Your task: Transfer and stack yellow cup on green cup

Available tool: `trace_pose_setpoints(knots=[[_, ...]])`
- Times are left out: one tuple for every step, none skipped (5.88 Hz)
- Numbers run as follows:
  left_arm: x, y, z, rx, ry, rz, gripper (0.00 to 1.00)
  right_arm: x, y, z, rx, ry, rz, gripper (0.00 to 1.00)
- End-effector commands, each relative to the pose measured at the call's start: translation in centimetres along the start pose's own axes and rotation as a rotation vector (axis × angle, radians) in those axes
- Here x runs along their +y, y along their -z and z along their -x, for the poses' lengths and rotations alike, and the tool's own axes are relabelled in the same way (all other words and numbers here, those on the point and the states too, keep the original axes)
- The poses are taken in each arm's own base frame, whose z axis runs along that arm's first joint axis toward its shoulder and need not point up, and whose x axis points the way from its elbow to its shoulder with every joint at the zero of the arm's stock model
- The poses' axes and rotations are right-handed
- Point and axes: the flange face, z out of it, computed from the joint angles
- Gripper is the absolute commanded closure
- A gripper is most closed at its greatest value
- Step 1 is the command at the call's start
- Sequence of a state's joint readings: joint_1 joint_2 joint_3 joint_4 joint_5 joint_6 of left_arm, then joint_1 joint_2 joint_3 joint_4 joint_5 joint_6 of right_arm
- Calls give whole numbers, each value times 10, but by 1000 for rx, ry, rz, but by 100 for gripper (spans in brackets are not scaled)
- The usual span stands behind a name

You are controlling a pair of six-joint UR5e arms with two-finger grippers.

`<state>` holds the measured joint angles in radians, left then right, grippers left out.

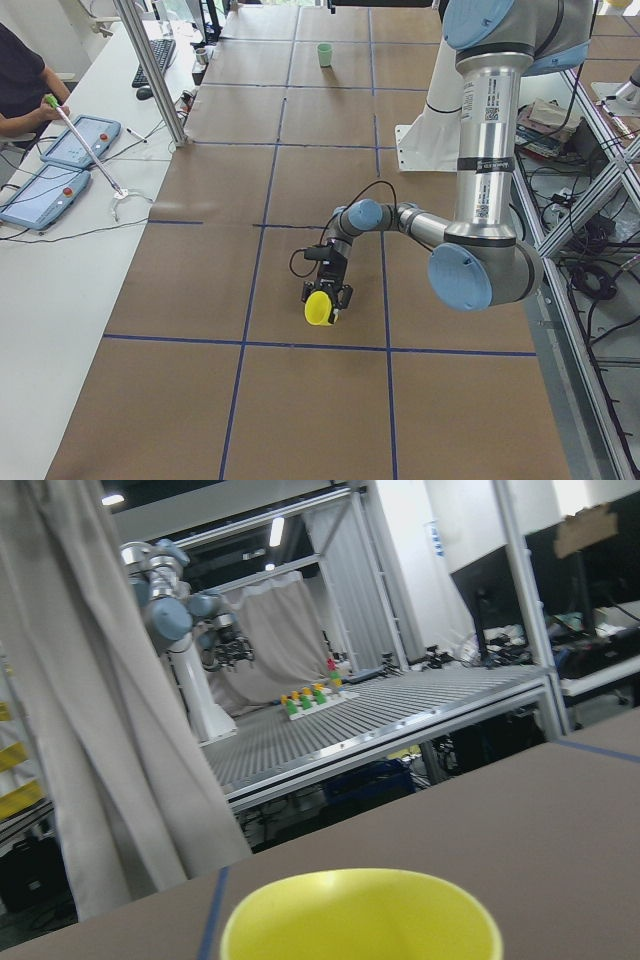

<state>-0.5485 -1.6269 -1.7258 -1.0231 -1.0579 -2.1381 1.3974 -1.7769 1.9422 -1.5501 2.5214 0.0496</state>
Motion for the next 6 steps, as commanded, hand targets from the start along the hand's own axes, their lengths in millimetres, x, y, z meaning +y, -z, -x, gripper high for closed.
trace_pose_setpoints(knots=[[-66,78,-81,305,-42,66,99,-4,2,3,-2,44,-31,0],[-79,110,-100,555,-85,97,99,-6,-4,6,-6,79,-37,0],[-104,161,-120,716,-183,63,97,-6,-4,8,-10,85,-40,0],[-121,198,-120,892,-176,50,94,-16,-3,22,-14,121,-44,0],[-134,230,-120,1091,-175,-2,94,-32,-8,41,-23,167,-39,0],[-140,252,-112,1237,-254,-2,92,-36,-19,49,-27,186,-16,0]])
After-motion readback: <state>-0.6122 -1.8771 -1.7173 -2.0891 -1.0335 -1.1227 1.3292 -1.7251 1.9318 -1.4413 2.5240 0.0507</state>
